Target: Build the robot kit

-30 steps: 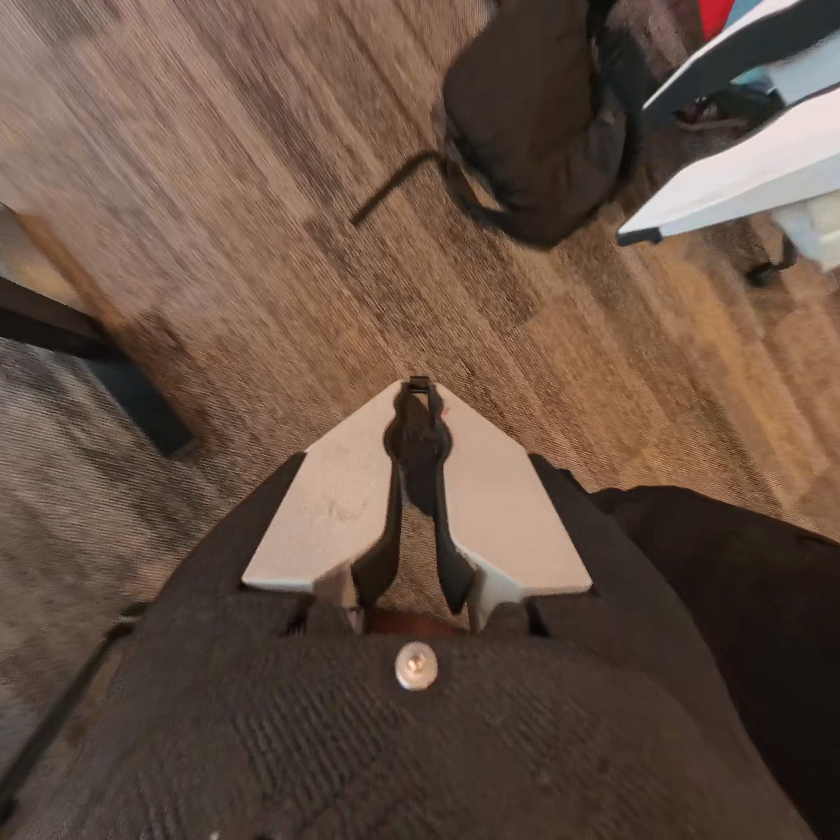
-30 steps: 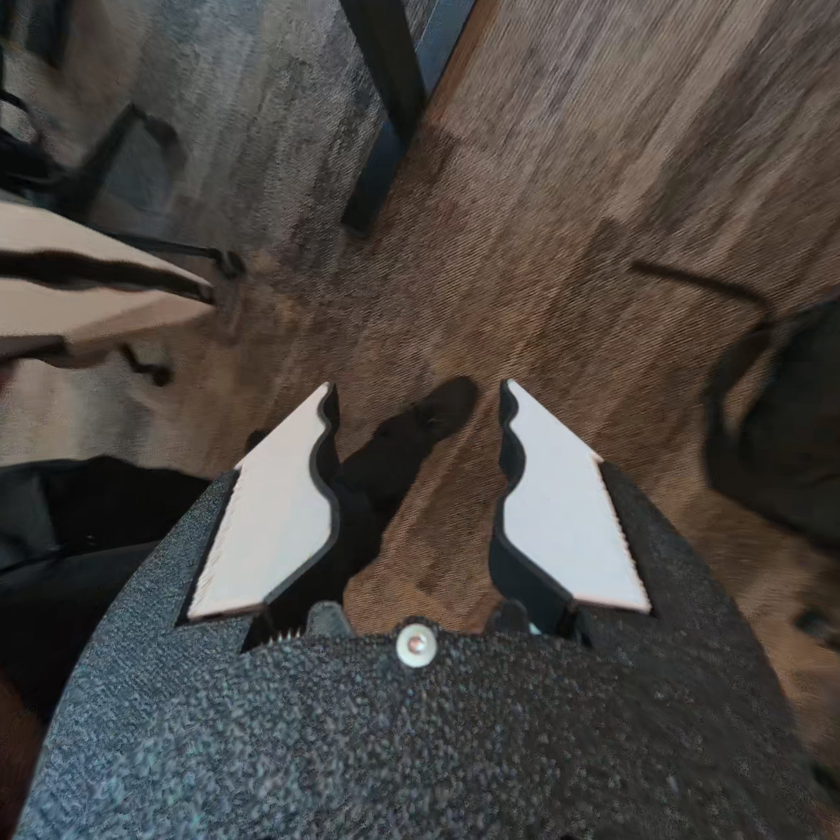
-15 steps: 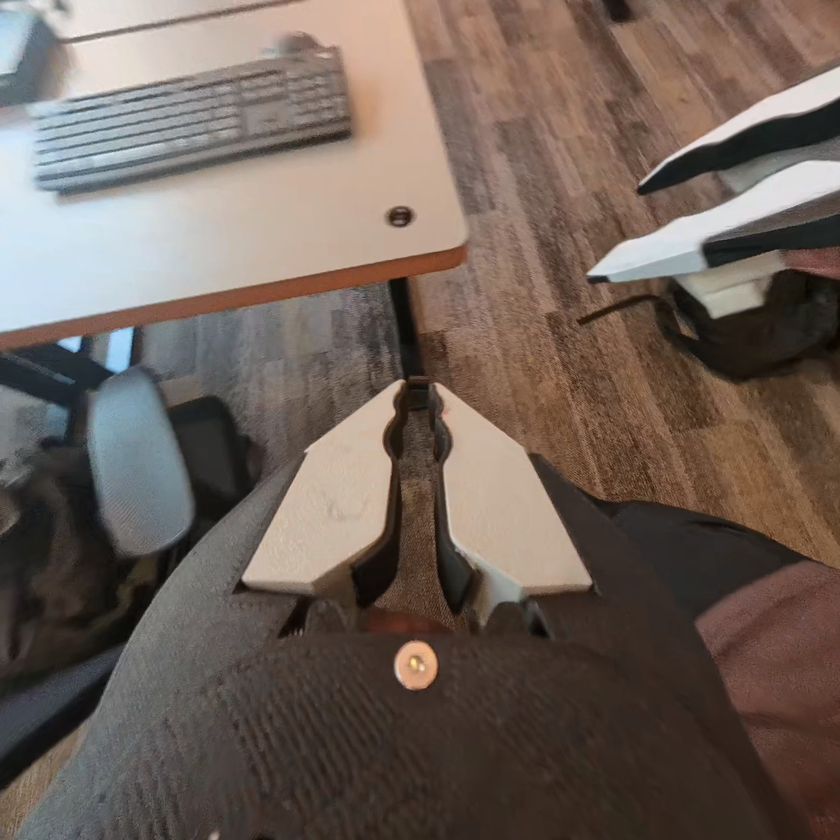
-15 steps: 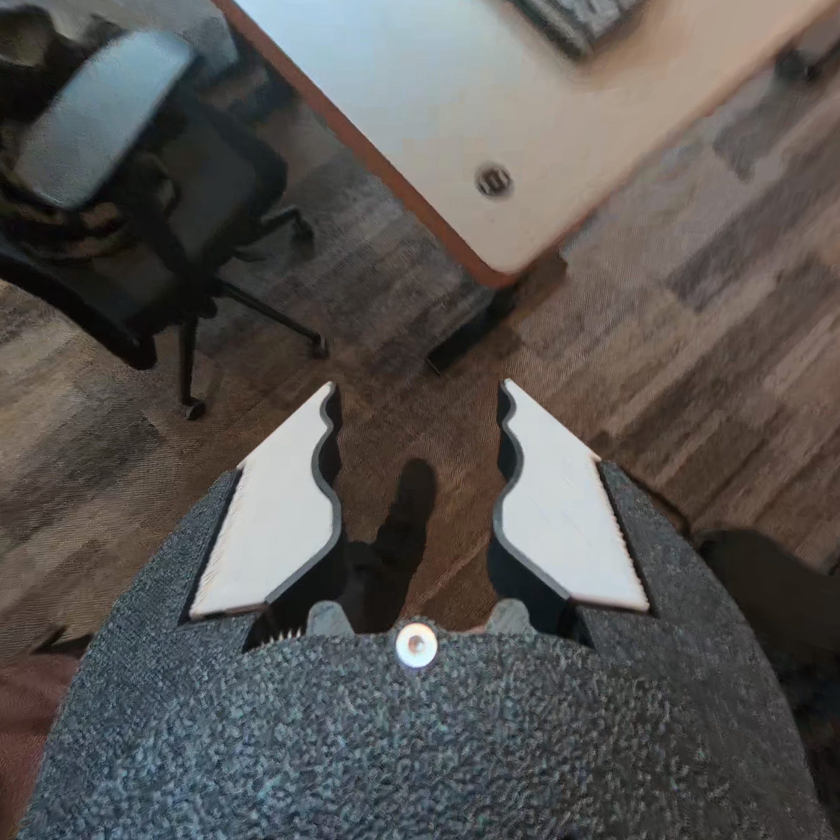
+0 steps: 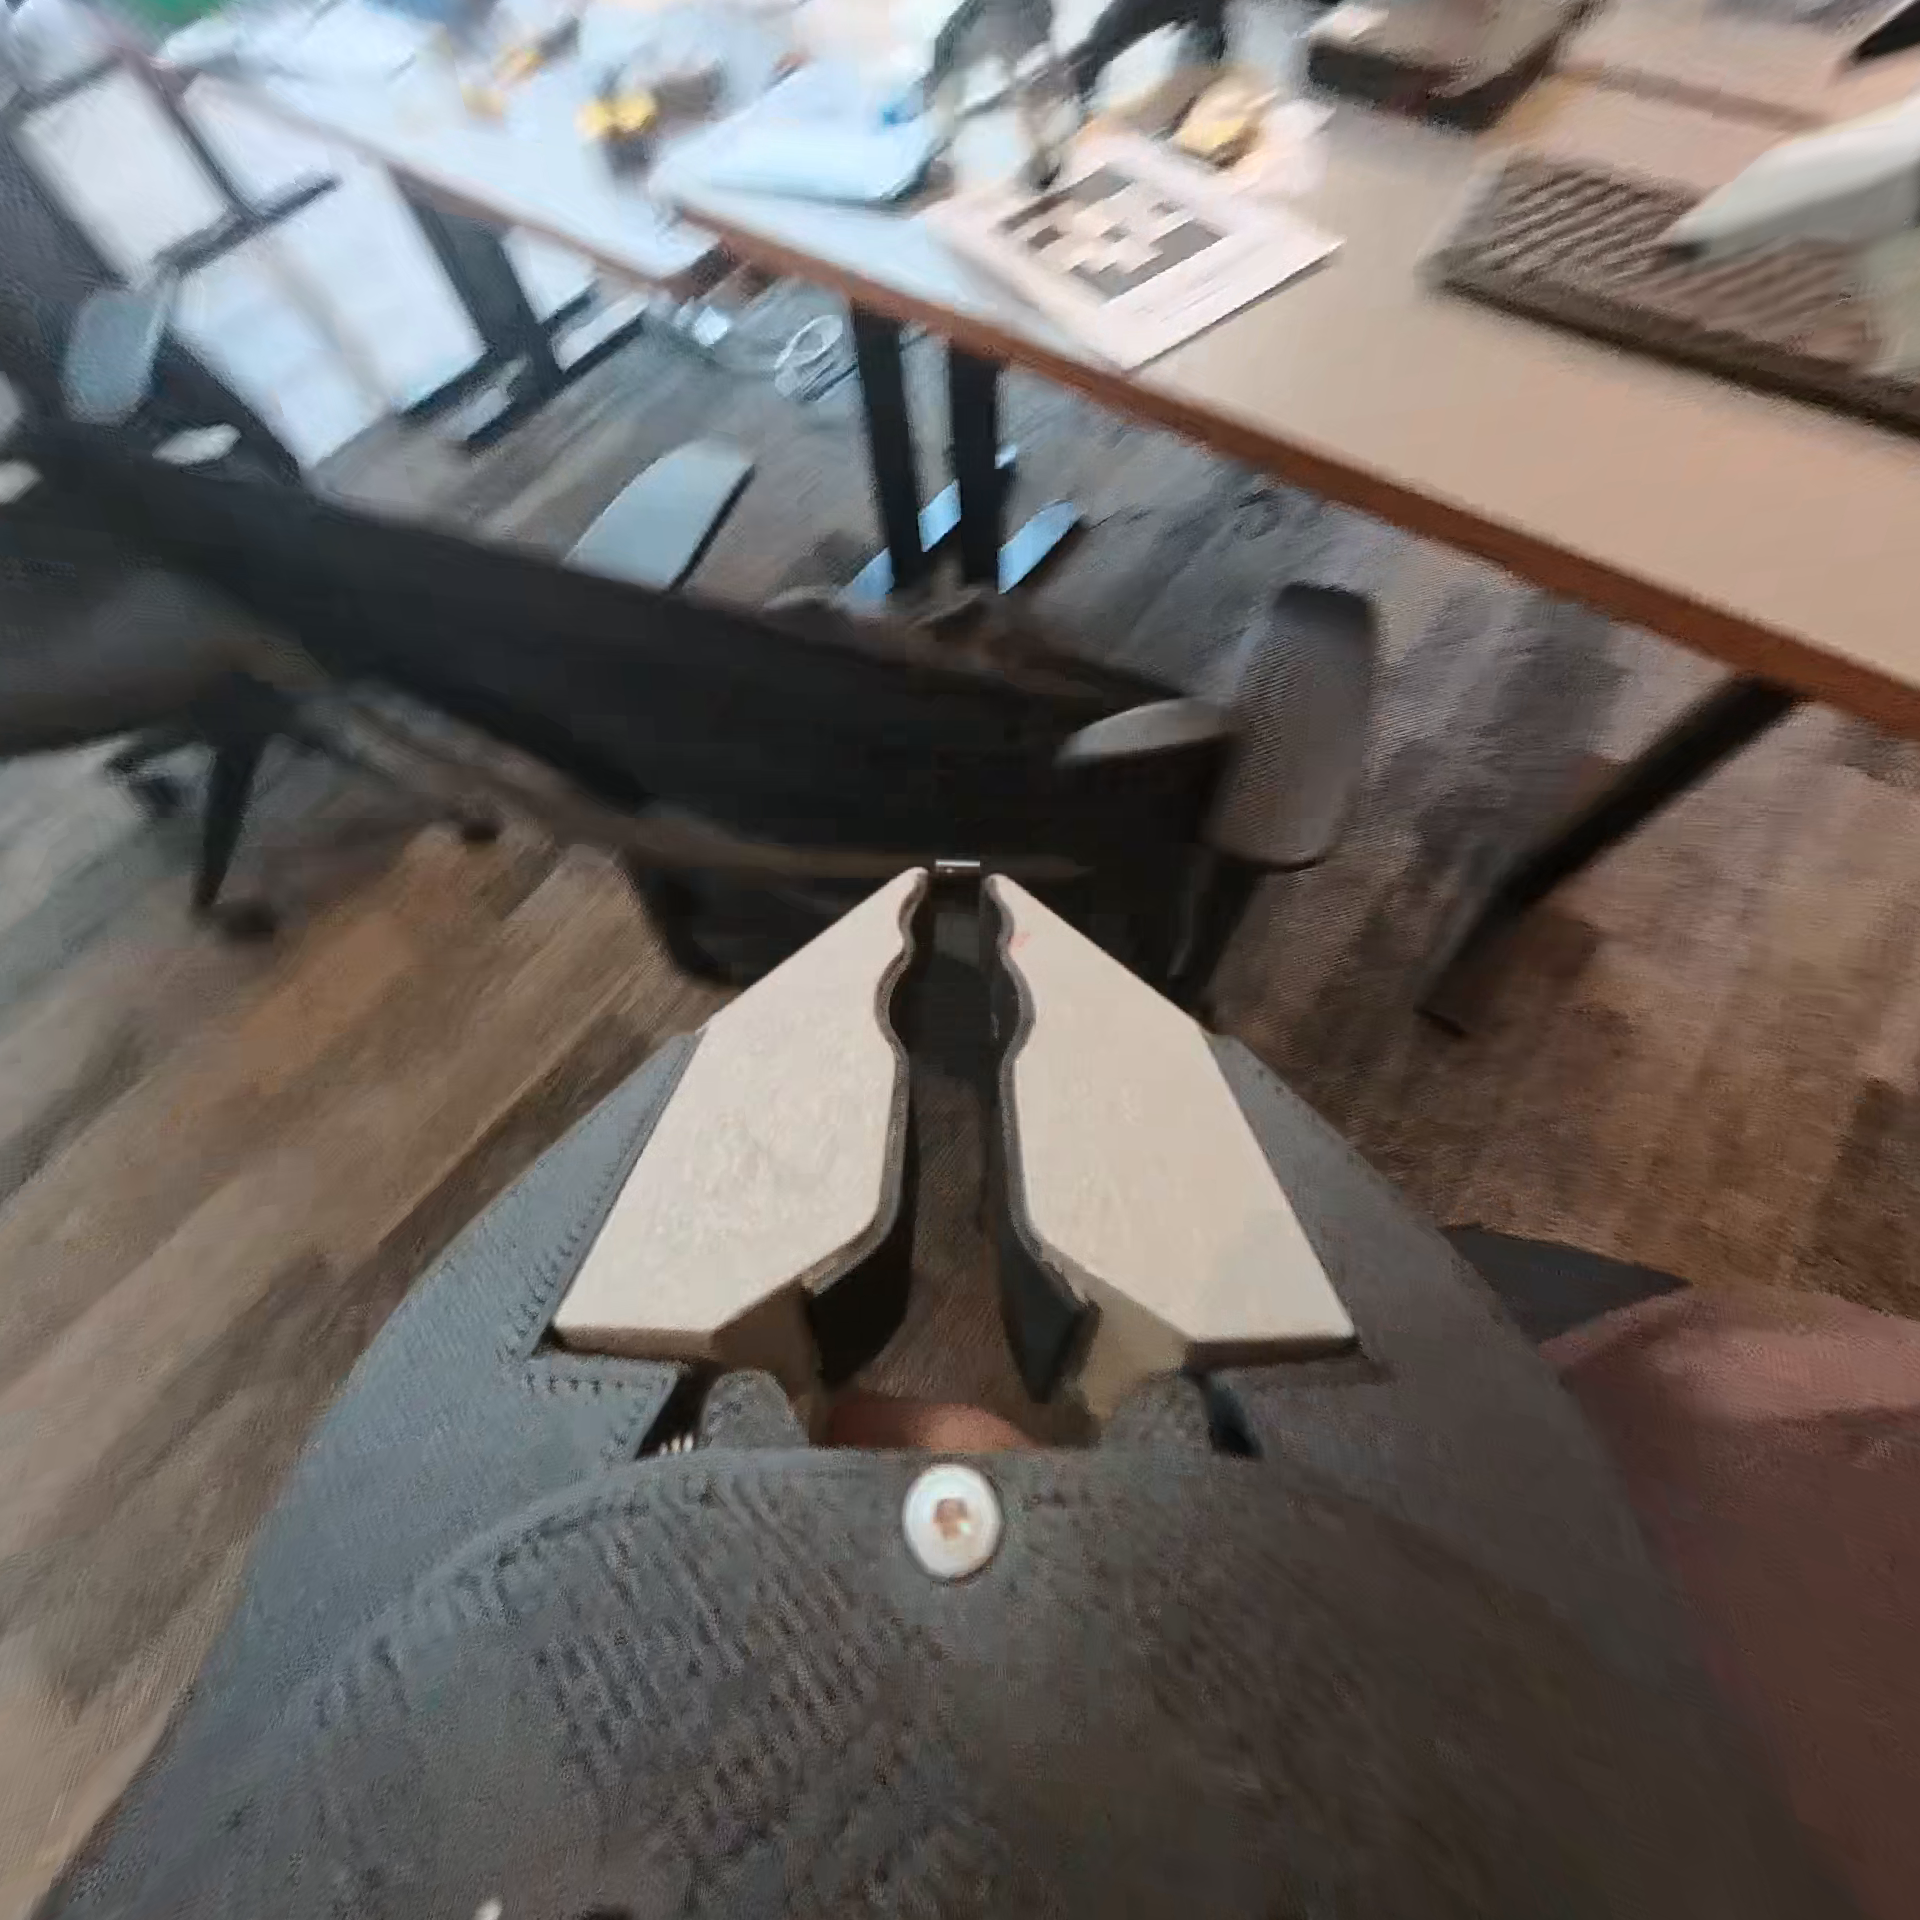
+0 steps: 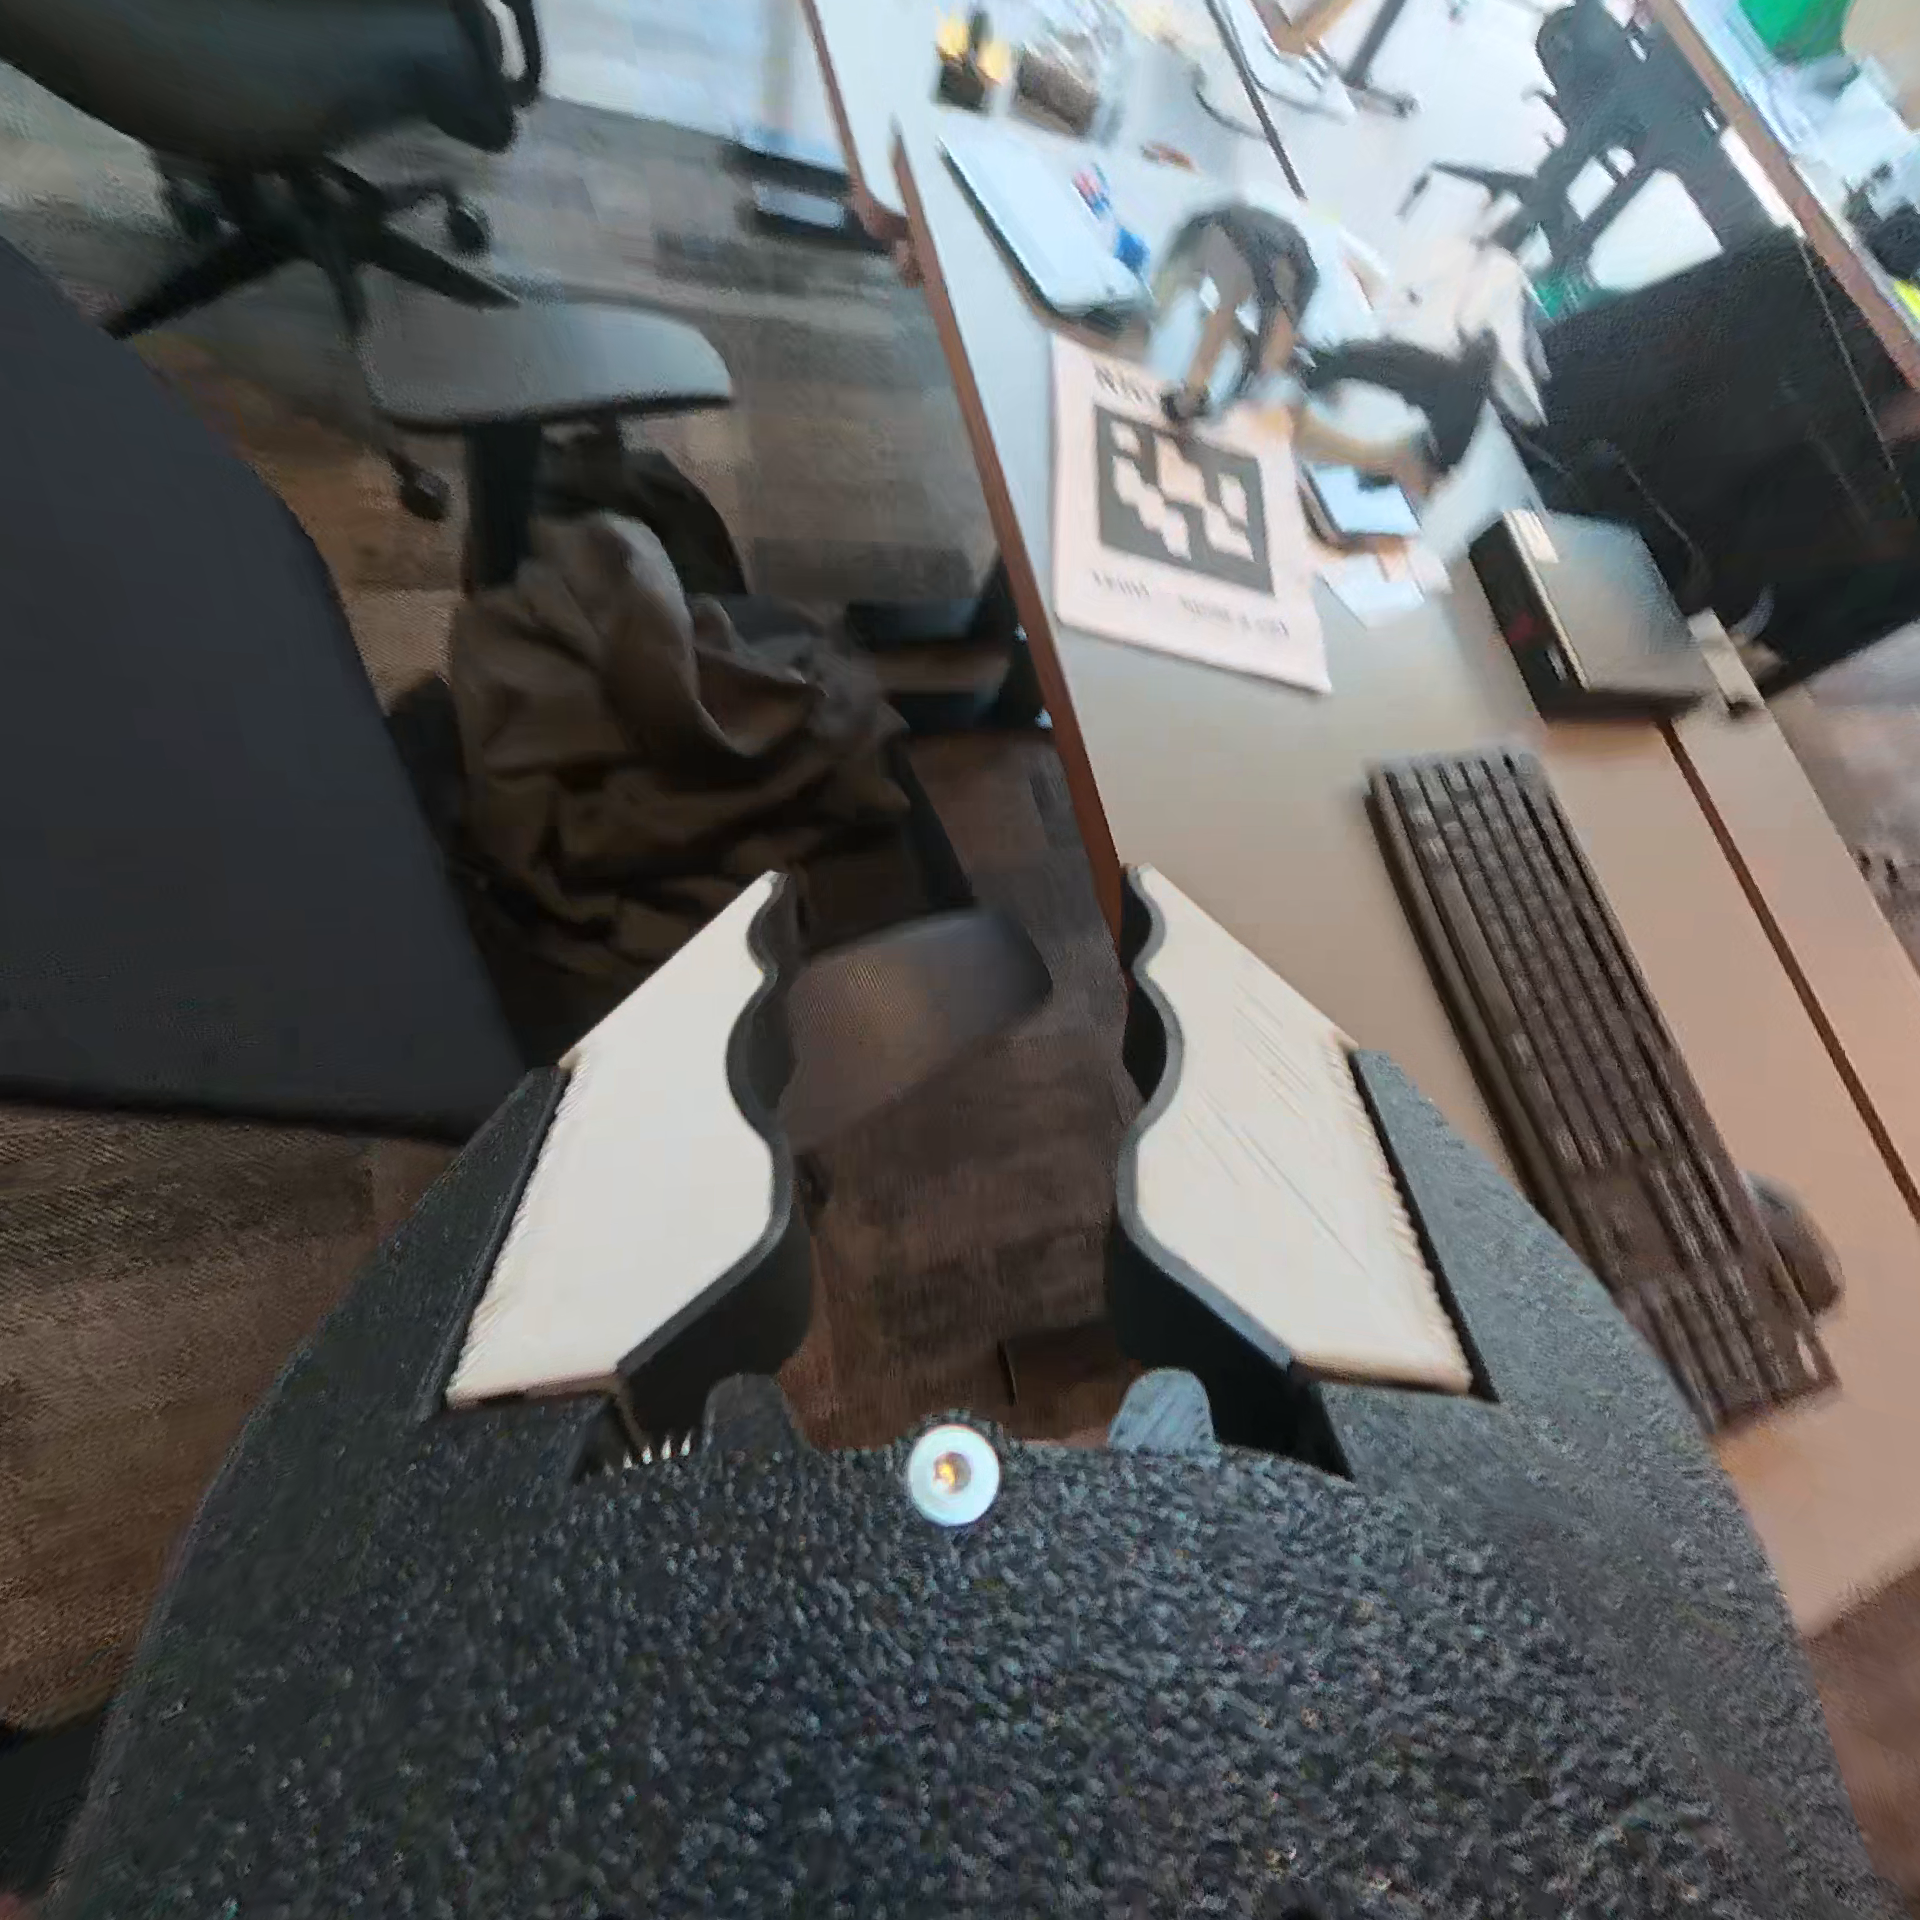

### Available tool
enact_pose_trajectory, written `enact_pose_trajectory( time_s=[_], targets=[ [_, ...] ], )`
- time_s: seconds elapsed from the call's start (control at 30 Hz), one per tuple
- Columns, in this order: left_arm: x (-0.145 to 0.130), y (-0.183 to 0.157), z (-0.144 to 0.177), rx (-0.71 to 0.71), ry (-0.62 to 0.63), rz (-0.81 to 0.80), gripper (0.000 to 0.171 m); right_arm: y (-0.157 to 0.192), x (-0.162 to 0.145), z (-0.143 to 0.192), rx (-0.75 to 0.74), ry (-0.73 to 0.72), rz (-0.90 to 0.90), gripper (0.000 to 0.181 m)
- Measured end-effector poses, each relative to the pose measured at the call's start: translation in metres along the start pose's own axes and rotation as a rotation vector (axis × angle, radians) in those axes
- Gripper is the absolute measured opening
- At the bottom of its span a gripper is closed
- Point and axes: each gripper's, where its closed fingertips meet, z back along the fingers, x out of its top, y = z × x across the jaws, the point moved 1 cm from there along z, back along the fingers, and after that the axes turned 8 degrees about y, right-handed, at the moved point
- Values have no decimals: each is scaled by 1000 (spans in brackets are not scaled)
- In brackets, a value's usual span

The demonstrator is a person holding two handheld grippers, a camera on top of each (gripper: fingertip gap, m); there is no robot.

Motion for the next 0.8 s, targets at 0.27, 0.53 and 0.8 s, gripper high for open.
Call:
enact_pose_trajectory(
  time_s=[0.27,0.53,0.8],
  targets=[
    [-93,178,29,298,135,291,5,112,165,-87,208,-100,118,63],
    [-152,333,10,207,103,390,5,273,266,-149,374,-40,111,55],
    [-86,478,-29,84,26,236,5,340,365,-195,400,8,5,53]
  ],
)
